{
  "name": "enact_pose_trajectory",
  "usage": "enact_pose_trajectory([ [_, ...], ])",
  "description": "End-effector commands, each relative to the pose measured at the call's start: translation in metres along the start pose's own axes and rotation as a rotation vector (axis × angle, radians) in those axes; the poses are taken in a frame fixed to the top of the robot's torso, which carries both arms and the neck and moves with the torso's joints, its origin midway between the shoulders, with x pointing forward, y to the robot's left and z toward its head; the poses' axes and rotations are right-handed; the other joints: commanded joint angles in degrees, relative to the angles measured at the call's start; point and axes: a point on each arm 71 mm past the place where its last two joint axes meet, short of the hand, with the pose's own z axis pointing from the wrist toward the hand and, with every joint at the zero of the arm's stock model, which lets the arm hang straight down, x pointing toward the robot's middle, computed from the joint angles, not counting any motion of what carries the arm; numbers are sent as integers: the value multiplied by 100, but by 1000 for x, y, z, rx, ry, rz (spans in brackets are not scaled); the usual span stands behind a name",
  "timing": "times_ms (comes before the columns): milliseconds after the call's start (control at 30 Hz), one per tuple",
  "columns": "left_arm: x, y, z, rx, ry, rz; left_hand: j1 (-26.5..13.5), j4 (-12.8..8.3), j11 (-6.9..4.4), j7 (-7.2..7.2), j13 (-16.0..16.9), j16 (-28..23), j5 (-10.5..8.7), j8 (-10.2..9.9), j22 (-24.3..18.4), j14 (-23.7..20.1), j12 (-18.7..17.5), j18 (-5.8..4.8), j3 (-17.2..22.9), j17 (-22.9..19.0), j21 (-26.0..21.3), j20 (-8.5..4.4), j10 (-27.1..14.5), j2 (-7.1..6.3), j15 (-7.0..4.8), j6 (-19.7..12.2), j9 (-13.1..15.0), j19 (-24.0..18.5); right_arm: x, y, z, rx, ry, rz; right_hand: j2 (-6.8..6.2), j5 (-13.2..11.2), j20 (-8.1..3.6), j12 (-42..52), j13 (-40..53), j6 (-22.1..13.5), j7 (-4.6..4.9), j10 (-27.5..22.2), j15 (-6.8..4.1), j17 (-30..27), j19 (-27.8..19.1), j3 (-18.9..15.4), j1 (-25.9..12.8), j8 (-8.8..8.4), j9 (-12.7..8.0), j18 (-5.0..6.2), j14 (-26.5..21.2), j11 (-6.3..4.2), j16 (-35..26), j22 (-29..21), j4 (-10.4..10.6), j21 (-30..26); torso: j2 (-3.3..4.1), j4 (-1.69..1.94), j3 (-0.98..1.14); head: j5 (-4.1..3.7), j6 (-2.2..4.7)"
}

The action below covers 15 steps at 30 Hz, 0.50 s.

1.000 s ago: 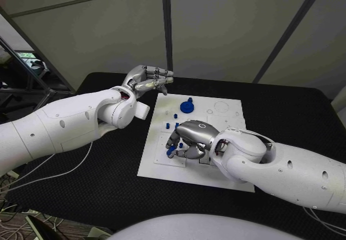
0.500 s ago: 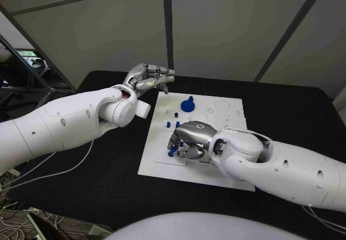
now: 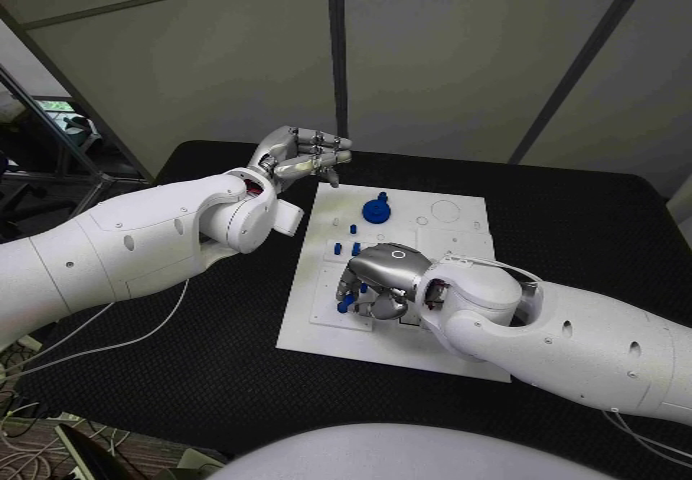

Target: Assemble the parts on the task board

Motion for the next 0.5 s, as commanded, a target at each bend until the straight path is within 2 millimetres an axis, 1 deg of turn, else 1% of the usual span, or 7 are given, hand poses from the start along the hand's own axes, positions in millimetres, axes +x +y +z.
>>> enact_pose_trajectory([
  [33,1,-1,0,4,11,-7,-9,1,8,12,-3,-40,-20,23,-5,-17,19,-103,-31,-5,-24,9,-45,33,-2,-9,0,-2,2,0,0,2,5,-16,-65,-5,44,-197,-76,-203,73,-316,80,-10,-103,15,-162,-121,-61,-20,236,109,-13,-126,64,-92,0,-1,0,-1,1],
  [67,1,-1,0,4,11,-7,-9,1,8,12,-3,-40,-20,23,-5,-17,19,-103,-31,-5,-24,9,-45,33,-2,-9,0,-2,2,0,1,-3,0,-14,-128,-3,76,-285,-107,-329,100,-483,123,7,-143,2,-232,-169,-83,-14,238,157,-1,-178,87,-131,1,1,-1,-1,5],
  [133,1,-1,0,4,11,-7,-9,1,8,12,-3,-40,-20,23,-5,-17,19,-103,-31,-5,-24,9,-45,33,-2,-9,0,-2,1,1,1,-11,-10,-10,-250,8,125,-377,-128,-723,33,-750,158,-77,-234,-56,-350,-188,-109,15,214,195,-42,-303,110,-225,2,0,0,-1,10],
  [200,1,-1,1,3,11,-7,-9,1,8,12,-3,-40,-20,23,-5,-17,19,-103,-31,-5,-24,9,-45,33,-2,-9,0,-2,1,2,1,-18,-20,-7,-320,-20,169,-409,-120,-993,-31,-1001,191,-191,-319,-172,-448,-181,-96,41,175,237,-104,-423,111,-324,2,-1,1,0,14],
  [333,1,-1,1,2,13,-7,-9,1,8,12,-3,-40,-20,23,-5,-17,19,-103,-31,-5,-24,9,-45,33,-2,-9,0,-2,-1,3,0,-28,-36,-2,-324,-32,202,-347,-105,-1189,-102,-1175,219,-264,-374,-321,-495,-173,-88,61,145,264,-140,-516,78,-404,3,-2,3,-3,15],
  [433,1,-1,1,-1,15,-8,-9,1,8,12,-3,-40,-20,23,-5,-17,19,-103,-31,-5,-24,9,-45,33,-2,-9,0,-2,-3,4,-1,-32,-69,3,-304,-21,214,-304,-102,-1229,-111,-1256,226,-295,-392,-386,-495,-167,-81,67,134,277,-154,-553,54,-435,3,-4,3,-11,25],
  [500,1,-1,0,-2,16,-8,-10,2,9,12,-3,-40,-20,23,-6,-17,20,-103,-33,-6,-25,10,-46,33,-2,-10,0,-2,-5,3,-2,-34,-96,5,-283,3,224,-277,-105,-1258,-95,-1360,238,-342,-439,-434,-478,-164,-77,81,115,293,-177,-633,25,-494,1,-7,3,-19,27],
])
